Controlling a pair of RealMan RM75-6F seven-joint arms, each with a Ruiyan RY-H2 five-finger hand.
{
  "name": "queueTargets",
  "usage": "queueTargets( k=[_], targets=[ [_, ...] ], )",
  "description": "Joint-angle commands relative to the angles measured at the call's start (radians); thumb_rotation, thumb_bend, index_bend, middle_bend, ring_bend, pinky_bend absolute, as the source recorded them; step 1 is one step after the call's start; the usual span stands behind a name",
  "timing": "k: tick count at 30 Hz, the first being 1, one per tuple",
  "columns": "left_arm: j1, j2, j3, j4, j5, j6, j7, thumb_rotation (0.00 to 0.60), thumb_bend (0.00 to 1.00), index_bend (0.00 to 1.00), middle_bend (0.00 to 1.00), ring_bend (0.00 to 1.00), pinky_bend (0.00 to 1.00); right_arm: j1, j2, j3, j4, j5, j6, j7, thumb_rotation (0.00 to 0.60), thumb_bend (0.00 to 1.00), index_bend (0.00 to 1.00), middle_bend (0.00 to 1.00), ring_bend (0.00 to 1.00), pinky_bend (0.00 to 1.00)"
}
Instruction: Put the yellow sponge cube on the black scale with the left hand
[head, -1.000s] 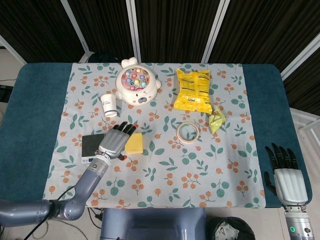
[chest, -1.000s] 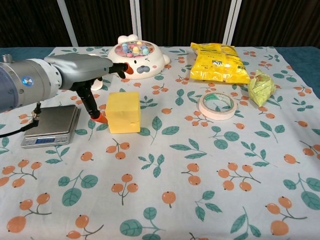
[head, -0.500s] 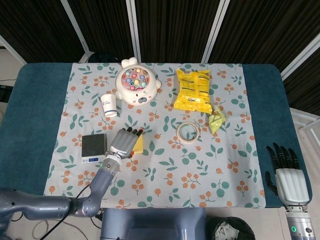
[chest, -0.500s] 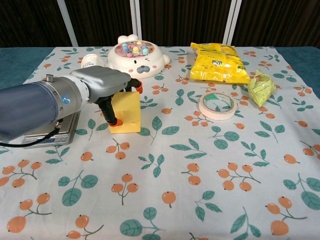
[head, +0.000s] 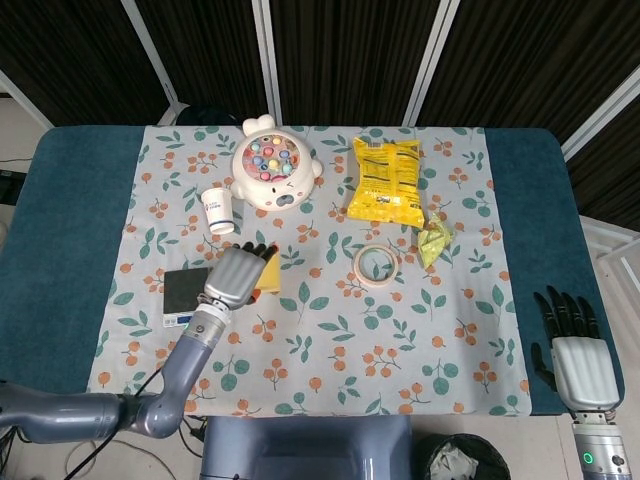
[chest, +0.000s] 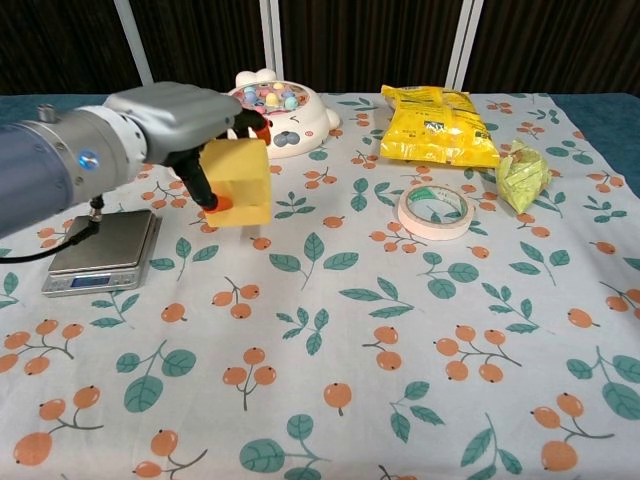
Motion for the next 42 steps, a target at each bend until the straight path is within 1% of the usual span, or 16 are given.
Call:
queueTargets(
  k=[1,4,8,12,17,23,29,39,42],
  targets=[
    [0.075,0.118,0.031,-0.088,0.063,0.035,-0.092,0.600,0.38,0.26,0.42,0.30,0.46,0.001,-0.002,-0.002,-0.001,-0.002,-0.001,-0.004,0.600,0.58,0.00,0.00,0.00,0.00],
    [0.138,0.193,0.072,-0.105,0.104,0.025,-0.200,0.600,0.38,0.26,0.42,0.30,0.46,0.001,-0.005,-0.004,-0.004,-0.005,-0.002,-0.011,0.600,0.58,0.00,0.00,0.00,0.00],
    [0.211,0.262,0.125,-0.064,0.170,0.002,-0.353,0.600,0.38,0.26,0.42,0.30,0.46,0.002,-0.011,-0.005,-0.006,-0.007,-0.003,-0.022,0.600,0.58,0.00,0.00,0.00,0.00],
    [0.254,0.284,0.159,0.009,0.231,-0.036,-0.489,0.600,0.38,0.27,0.42,0.30,0.46,0.005,-0.018,-0.008,-0.001,-0.002,-0.013,-0.037,0.600,0.58,0.00,0.00,0.00,0.00],
    [0.268,0.277,0.185,0.075,0.309,-0.070,-0.568,0.600,0.38,0.27,0.42,0.30,0.46,0.009,-0.027,-0.009,0.001,-0.005,-0.017,-0.052,0.600,0.58,0.00,0.00,0.00,0.00],
    [0.282,0.256,0.195,0.121,0.345,-0.079,-0.597,0.600,0.38,0.27,0.42,0.30,0.46,0.007,-0.026,-0.005,0.001,-0.004,-0.008,-0.050,0.600,0.58,0.00,0.00,0.00,0.00],
    [0.286,0.244,0.194,0.145,0.343,-0.091,-0.586,0.600,0.37,0.26,0.41,0.30,0.45,0.006,-0.019,-0.004,0.000,-0.005,-0.004,-0.040,0.600,0.58,0.00,0.00,0.00,0.00],
    [0.275,0.224,0.162,0.166,0.339,-0.103,-0.575,0.600,0.36,0.26,0.40,0.29,0.45,0.004,-0.016,-0.005,-0.003,-0.006,-0.001,-0.039,0.600,0.58,0.00,0.00,0.00,0.00],
    [0.273,0.221,0.155,0.171,0.332,-0.111,-0.569,0.600,0.35,0.26,0.38,0.28,0.44,0.006,-0.017,-0.004,-0.003,-0.006,-0.005,-0.041,0.600,0.58,0.00,0.00,0.00,0.00]
  ],
)
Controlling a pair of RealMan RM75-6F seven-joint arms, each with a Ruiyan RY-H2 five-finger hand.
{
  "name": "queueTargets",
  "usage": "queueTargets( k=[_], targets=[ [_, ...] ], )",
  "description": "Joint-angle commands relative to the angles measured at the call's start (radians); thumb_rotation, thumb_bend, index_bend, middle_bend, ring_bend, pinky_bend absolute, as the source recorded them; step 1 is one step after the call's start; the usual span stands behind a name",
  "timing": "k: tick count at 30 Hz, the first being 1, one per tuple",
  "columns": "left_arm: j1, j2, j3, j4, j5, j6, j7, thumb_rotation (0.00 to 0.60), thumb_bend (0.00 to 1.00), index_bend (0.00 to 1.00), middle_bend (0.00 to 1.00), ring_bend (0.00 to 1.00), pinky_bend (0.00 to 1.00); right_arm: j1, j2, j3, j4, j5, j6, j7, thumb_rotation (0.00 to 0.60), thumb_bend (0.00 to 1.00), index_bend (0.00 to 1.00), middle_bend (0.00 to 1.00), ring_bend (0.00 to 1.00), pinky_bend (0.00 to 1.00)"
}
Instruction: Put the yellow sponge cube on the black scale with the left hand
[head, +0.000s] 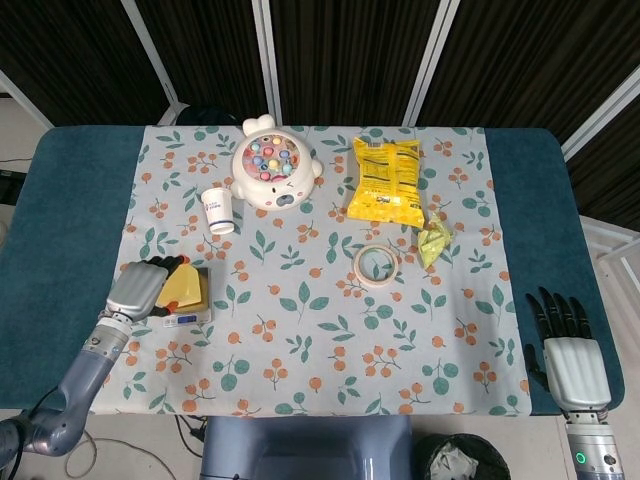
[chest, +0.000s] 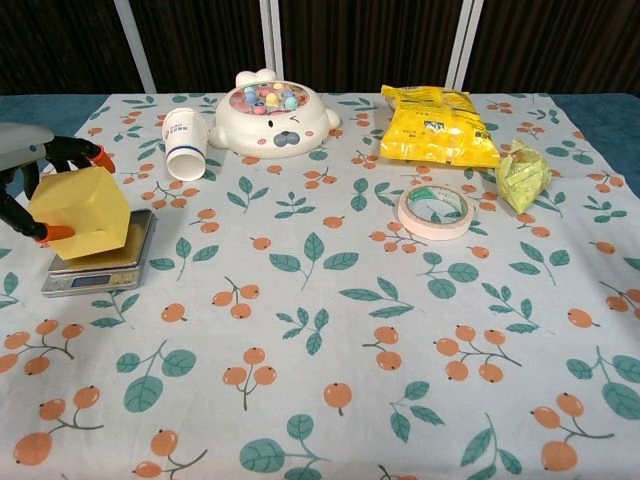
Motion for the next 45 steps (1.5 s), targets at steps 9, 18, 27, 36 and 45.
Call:
queueTargets(
  k=[9,18,27,36,45],
  targets=[
    [-0.012,0.017,0.008,-0.005,-0.029,-0.048,0.064,0.600,0.16,0.21,0.23,0.18,0.36,0.000,0.000,0.000,-0.001,0.001,0.000,-0.004,0.600,0.58,0.00,0.00,0.00,0.00],
    [-0.010,0.051,-0.033,-0.065,-0.034,0.018,0.106,0.600,0.08,0.07,0.00,0.00,0.12,0.000,-0.002,0.001,-0.001,0.001,0.003,-0.007,0.600,0.58,0.00,0.00,0.00,0.00],
    [0.097,0.134,-0.012,-0.187,0.154,0.281,0.120,0.600,0.08,0.07,0.00,0.00,0.12,0.001,-0.005,-0.001,-0.001,-0.001,0.000,-0.012,0.600,0.58,0.00,0.00,0.00,0.00],
    [0.277,0.189,0.087,-0.137,0.273,0.479,-0.027,0.600,0.09,0.07,0.01,0.00,0.12,0.002,-0.009,-0.002,-0.006,-0.003,0.000,-0.021,0.600,0.58,0.00,0.00,0.00,0.00],
    [0.367,0.181,0.103,0.060,0.276,0.510,-0.293,0.600,0.09,0.07,0.00,0.00,0.10,0.004,-0.006,-0.006,-0.006,-0.011,-0.003,-0.016,0.600,0.58,0.00,0.00,0.00,0.00]
  ],
)
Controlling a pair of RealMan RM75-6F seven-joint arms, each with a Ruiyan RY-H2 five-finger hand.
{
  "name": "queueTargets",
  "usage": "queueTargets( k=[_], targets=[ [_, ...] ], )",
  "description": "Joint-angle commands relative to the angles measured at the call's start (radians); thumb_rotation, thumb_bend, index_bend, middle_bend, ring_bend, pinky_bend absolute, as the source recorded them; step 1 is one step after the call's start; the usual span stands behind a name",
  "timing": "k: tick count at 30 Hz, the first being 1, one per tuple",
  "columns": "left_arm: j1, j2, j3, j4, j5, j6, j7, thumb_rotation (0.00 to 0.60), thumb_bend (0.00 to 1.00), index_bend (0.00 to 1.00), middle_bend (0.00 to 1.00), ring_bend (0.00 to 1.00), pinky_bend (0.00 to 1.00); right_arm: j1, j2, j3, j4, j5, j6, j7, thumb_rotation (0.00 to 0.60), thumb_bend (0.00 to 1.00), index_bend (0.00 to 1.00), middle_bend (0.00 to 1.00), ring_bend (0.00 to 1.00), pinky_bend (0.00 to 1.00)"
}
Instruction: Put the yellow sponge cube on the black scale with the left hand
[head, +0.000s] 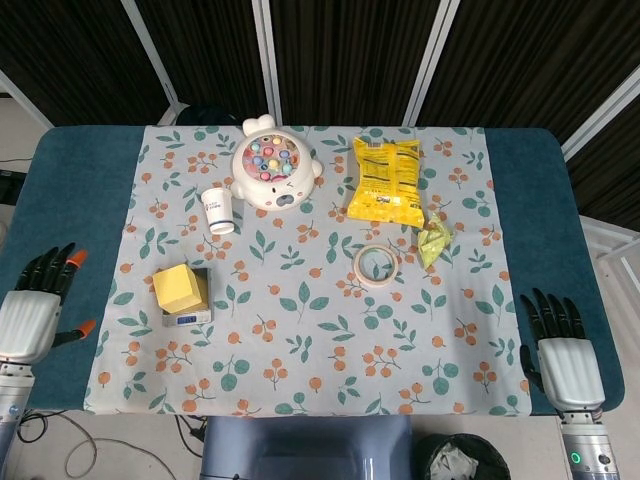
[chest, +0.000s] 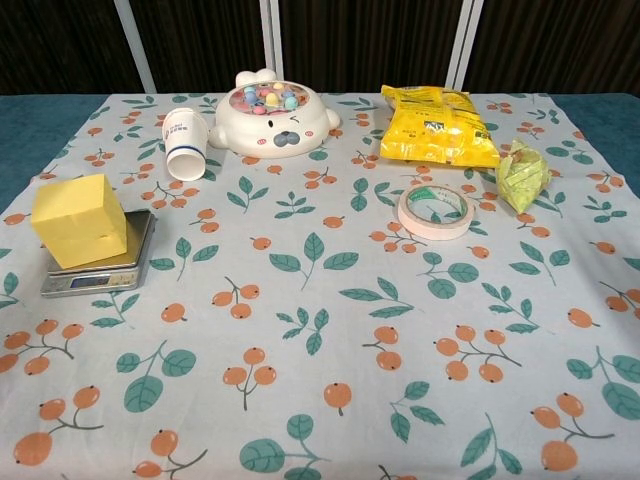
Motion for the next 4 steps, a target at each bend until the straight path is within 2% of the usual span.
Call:
queueTargets(
  k=[1,4],
  targets=[
    [0.048,-0.005,0.005,0.093,-0.012,0.009,-0.118,0.600,0.09,0.07,0.00,0.00,0.10,0.000,0.003,-0.001,-0.001,-0.005,0.003,0.003,0.600,0.58,0.00,0.00,0.00,0.00],
    [0.061,-0.007,-0.004,0.129,-0.018,0.006,-0.165,0.600,0.09,0.07,0.00,0.00,0.10,-0.003,0.006,-0.001,-0.001,-0.010,0.009,0.005,0.600,0.58,0.00,0.00,0.00,0.00]
  ],
)
